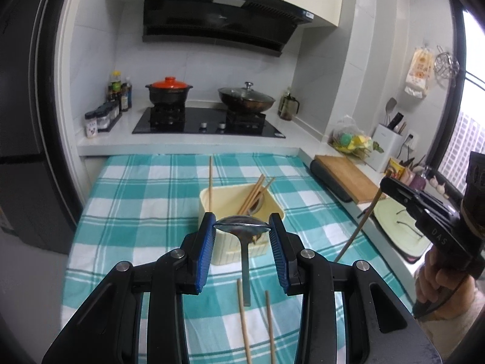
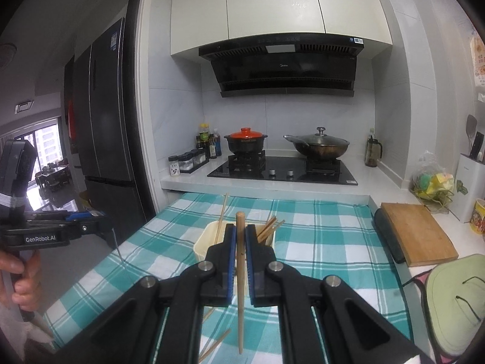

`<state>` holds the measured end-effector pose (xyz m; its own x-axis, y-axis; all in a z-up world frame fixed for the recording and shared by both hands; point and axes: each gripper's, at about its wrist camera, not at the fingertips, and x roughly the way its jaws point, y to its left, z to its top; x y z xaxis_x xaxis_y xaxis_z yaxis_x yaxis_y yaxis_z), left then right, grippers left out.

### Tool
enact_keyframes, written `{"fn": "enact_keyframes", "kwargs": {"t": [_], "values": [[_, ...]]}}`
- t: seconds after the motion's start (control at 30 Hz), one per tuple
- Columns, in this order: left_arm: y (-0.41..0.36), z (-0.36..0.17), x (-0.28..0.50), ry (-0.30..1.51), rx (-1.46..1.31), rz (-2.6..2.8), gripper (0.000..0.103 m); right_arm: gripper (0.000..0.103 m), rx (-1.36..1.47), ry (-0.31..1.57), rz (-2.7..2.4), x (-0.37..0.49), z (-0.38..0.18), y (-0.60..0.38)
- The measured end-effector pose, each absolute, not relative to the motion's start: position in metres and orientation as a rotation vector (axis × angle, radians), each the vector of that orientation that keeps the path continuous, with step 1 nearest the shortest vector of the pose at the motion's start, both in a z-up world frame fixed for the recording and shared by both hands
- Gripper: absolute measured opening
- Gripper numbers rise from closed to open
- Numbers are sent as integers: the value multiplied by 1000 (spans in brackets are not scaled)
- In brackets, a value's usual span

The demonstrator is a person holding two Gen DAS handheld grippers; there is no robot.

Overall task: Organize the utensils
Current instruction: 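Lift the spoon and chopstick upright and carry them over the cream holder, then open both tools to drop the spoon and chopstick into the holder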

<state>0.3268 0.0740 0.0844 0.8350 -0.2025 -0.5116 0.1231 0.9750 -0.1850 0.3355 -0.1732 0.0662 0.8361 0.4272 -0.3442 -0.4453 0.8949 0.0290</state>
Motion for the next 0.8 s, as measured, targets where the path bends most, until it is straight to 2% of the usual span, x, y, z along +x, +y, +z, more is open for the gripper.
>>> {"fn": "enact_keyframes", "kwargs": {"t": [0.33, 0.53, 0.8], "values": [[72, 127, 408, 490, -99, -130, 36, 6, -37, 242, 452, 400, 117, -153], [70, 112, 450, 518, -102, -111, 36, 6, -20, 217, 458, 437, 117, -137], [63, 80, 486, 566, -86, -87, 36, 6, 4, 243, 466, 484, 91, -126]]}}
